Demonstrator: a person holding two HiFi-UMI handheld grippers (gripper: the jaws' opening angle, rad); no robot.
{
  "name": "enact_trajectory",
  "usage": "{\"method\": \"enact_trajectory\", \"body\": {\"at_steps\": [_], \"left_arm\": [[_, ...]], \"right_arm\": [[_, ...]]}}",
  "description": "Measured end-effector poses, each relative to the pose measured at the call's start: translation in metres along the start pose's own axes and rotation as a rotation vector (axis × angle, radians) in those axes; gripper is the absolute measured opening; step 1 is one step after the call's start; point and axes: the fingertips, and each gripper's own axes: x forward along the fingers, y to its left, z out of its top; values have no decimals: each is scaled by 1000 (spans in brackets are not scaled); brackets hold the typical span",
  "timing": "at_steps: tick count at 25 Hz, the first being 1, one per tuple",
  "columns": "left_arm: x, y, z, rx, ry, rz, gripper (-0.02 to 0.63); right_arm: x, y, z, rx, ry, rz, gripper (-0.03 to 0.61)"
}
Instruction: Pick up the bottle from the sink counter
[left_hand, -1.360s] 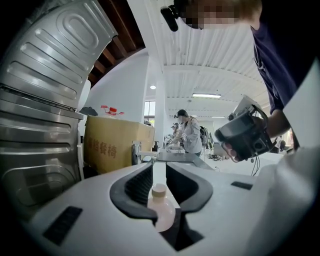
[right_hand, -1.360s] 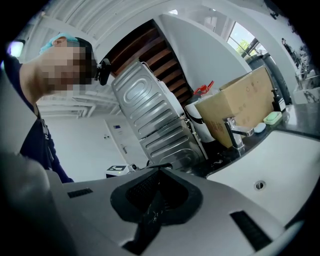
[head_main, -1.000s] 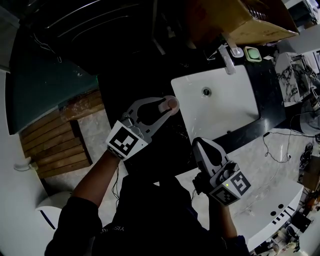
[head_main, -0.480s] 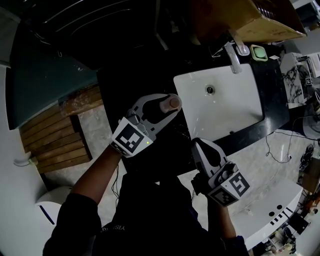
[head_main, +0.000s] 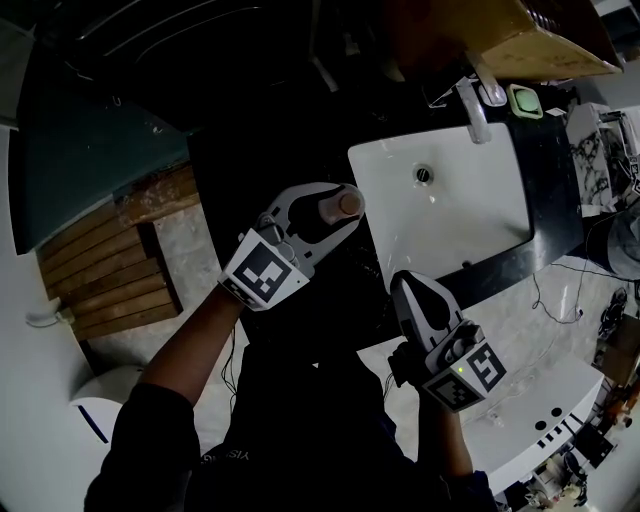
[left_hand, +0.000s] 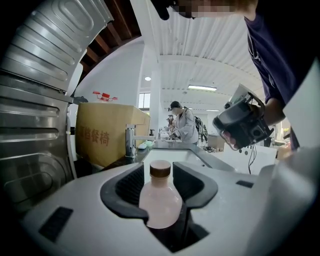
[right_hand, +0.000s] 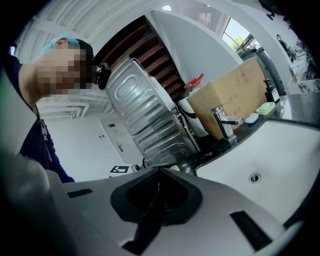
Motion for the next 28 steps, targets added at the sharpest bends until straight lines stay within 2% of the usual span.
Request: {"method": "enact_trajectory", "body": {"at_steps": [28], "left_arm": [[15,0,-15,5,13,8,168]], "right_arm": [[3,-19,-10,19,37,6,26]]}}
